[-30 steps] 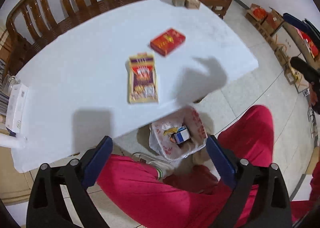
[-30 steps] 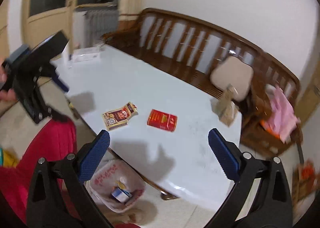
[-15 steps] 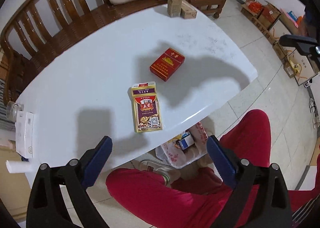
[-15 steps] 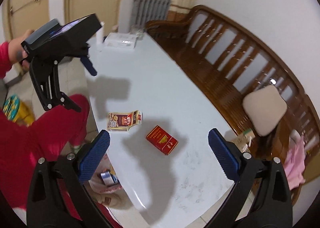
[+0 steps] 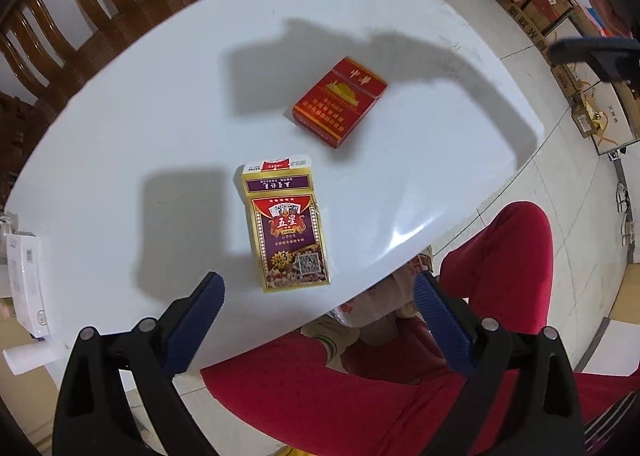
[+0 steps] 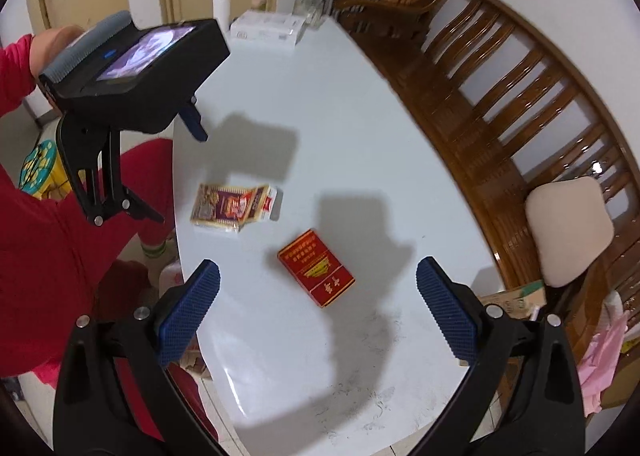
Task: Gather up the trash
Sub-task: 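Grasp the yellow playing-card box with the left tool while the right tool grasps the red cigarette box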
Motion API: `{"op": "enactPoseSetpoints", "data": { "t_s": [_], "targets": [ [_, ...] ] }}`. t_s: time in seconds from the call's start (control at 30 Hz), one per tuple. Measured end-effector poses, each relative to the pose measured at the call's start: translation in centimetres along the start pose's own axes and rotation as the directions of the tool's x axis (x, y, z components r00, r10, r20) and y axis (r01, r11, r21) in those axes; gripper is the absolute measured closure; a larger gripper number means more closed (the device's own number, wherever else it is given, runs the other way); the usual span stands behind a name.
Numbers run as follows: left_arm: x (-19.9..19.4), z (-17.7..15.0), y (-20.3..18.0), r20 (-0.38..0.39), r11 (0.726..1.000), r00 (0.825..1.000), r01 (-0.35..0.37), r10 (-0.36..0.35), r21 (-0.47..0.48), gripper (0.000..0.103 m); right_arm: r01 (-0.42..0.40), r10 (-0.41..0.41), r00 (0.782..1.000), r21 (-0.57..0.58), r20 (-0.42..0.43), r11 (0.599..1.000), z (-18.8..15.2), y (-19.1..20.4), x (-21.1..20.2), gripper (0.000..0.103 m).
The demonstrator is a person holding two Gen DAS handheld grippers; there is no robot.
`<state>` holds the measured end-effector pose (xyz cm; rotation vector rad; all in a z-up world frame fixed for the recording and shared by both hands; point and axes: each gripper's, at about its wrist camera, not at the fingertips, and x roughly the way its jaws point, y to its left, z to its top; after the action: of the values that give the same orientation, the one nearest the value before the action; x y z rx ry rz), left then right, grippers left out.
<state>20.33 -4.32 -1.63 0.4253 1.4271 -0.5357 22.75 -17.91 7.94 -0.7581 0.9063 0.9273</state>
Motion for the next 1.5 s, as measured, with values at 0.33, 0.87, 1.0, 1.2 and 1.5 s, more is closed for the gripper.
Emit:
{"op": "enactPoseSetpoints", "data": {
  "t_s": [0.33,0.87,1.0,1.2,1.5],
  "targets": [
    [5.6,0.9,1.6,-0.081,0.999,0.996,0.024,-0.027,-0.037,0.010,-0.113,0.093,0.978,-0.098,-0.185,0.989,-0.3,0.5,8.3,0.007],
    [10.2,0.4,4.2,-0.138,0.991,0.986,0.082,-0.096,-0.103,0.010,-0.248,0.181,0.914,-0.145,-0.364,0.958,-0.2,-0.3,19.5,0.007],
    [10.3,0.6,5.1,-0.142,0.992,0.985,0.079,-0.093,-0.097,0.010,-0.239,0.169,0.909,-0.145,-0.380,0.960,-0.6,-0.3,20.7,0.015],
    [10.1,2.7,5.4,-0.134,0.996,0.989,0.051,-0.061,-0.079,0.011,-0.245,0.200,0.915,-0.088,-0.349,0.966,-0.4,-1.0,20.2,0.035],
    [9.0,3.9,5.0,-0.095,0.999,0.995,-0.012,0.007,-0.051,0.043,-0.103,0.114,0.945,0.051,-0.306,0.993,-1.0,-1.2,19.1,0.041]
  ]
}}
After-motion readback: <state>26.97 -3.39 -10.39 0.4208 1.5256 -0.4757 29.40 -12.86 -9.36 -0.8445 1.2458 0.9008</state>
